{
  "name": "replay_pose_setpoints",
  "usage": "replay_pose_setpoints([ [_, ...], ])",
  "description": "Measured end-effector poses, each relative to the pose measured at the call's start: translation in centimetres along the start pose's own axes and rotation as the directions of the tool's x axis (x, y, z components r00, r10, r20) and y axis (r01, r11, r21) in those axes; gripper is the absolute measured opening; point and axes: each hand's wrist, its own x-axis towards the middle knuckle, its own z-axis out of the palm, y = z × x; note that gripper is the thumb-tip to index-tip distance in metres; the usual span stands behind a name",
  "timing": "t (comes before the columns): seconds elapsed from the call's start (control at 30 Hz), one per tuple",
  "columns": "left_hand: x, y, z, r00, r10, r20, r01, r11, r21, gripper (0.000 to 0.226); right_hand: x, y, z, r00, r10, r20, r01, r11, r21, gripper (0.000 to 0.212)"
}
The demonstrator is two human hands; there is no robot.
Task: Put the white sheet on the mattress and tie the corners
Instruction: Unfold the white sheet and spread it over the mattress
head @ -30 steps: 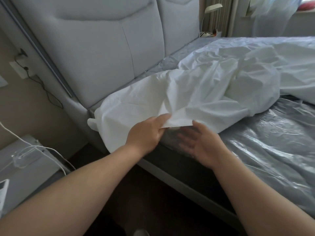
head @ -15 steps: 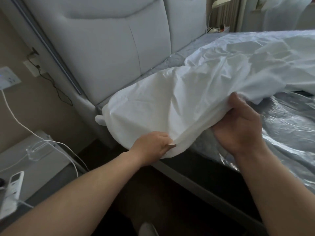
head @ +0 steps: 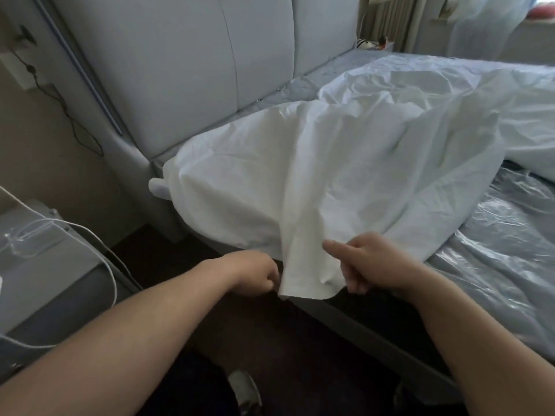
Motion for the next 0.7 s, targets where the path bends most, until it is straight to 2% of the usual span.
replay_pose_setpoints([
  [0.07, -0.1, -1.4, -0.8, 0.982, -0.106, -0.157, 0.087, 0.988, -0.126, 0.029, 0.5, -1.3, 0.3, 0.982, -0.113, -0.154, 0.158, 0.936, 0.315, 0.052],
  [0.13, -0.4, -3.3, -1.8, 0.927, -0.256, -0.274, 0.165, 0.934, -0.316, 0.024, 1.9, -1.8, 1.0, 0.95, -0.11, -0.291, 0.231, 0.876, 0.423, 0.04],
  [0.2, -0.8, -5.9, -2.7, 0.854, -0.394, -0.341, 0.192, 0.846, -0.497, 0.023, 3.9, -2.4, 2.0, 0.927, -0.097, -0.362, 0.224, 0.918, 0.328, 0.03],
  [0.27, -1.0, -9.0, -3.5, 0.775, -0.53, -0.344, 0.2, 0.722, -0.662, 0.03, 6.2, -3.9, 2.9, 0.927, -0.104, -0.359, 0.195, 0.954, 0.228, 0.021],
  [0.4, -1.5, -15.1, -5.3, 0.671, -0.686, -0.283, 0.239, 0.561, -0.793, 0.022, 10.5, -9.3, 4.4, 0.97, -0.12, -0.211, 0.124, 0.992, 0.007, 0.017],
  [0.6, 1.3, -23.0, -9.7, 0.543, -0.78, -0.31, 0.333, 0.539, -0.774, 0.031, 19.7, -17.6, 5.8, 0.954, -0.26, -0.149, 0.198, 0.92, -0.337, 0.036],
  [0.7, 3.4, -25.9, -9.9, 0.525, -0.799, -0.294, 0.372, 0.525, -0.765, 0.034, 24.4, -18.1, 8.1, 0.965, -0.248, -0.084, 0.17, 0.838, -0.518, 0.047],
])
